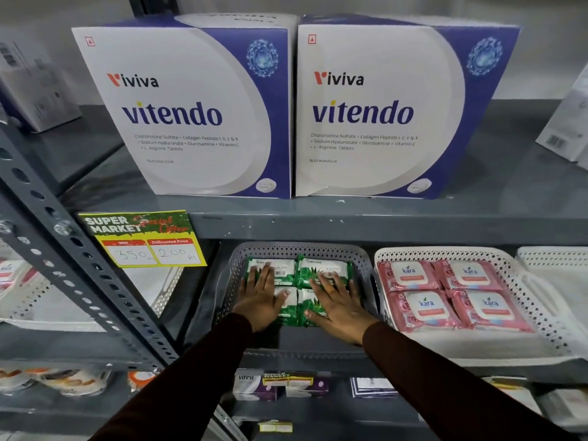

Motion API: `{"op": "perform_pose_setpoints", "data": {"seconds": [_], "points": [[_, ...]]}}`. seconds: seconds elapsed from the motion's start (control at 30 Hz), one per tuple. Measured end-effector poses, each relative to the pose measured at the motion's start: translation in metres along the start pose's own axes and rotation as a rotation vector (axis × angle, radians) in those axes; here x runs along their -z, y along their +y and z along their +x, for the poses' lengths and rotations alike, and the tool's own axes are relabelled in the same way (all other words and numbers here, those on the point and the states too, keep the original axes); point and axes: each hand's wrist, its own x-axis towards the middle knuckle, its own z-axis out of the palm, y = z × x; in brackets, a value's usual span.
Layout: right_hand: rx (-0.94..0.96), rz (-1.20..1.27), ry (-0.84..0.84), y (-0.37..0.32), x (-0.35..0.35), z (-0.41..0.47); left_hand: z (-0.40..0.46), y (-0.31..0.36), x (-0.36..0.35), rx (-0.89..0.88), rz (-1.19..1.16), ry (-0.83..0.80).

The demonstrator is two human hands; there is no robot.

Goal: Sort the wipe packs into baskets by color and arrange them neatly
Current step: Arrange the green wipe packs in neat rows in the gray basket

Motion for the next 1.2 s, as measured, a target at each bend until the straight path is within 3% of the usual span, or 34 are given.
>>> {"op": "perform_pose_setpoints", "data": {"seconds": [0.17,0.3,0.4,0.5,0.57,0.67,0.77,0.87,1.2], "points": [[0.053,0.0,-0.022,0.005,0.005,0.0,0.0,-0.002,0.0,-0.019,0.006,-0.012],[0.038,0.034,-0.001,-0.003,0.015,-0.005,-0.001,0.007,0.006,0.063,0.185,-0.033],[0.037,0.172,0.26,0.007,0.035,-0.031,-0.002,0.047,0.004,0.009,0.042,0.079],[0.017,0.222,0.577,0.047,0.047,-0.062,-0.007,0.115,0.0,-0.237,-0.126,0.274],[-0.117,0.219,0.627,0.098,0.046,-0.085,-0.01,0.178,-0.006,-0.408,-0.256,0.328],[-0.431,0.171,0.533,0.169,0.051,-0.116,-0.002,0.257,-0.022,-0.442,-0.318,0.245],[-0.622,0.21,0.322,0.221,0.051,-0.14,0.018,0.304,-0.05,-0.198,-0.21,0.032],[-0.493,0.145,0.143,0.248,0.04,-0.146,0.026,0.317,-0.069,-0.077,-0.086,-0.104],[-0.236,0.009,0.037,0.279,0.04,-0.151,0.017,0.318,-0.073,-0.185,-0.104,-0.021]]}}
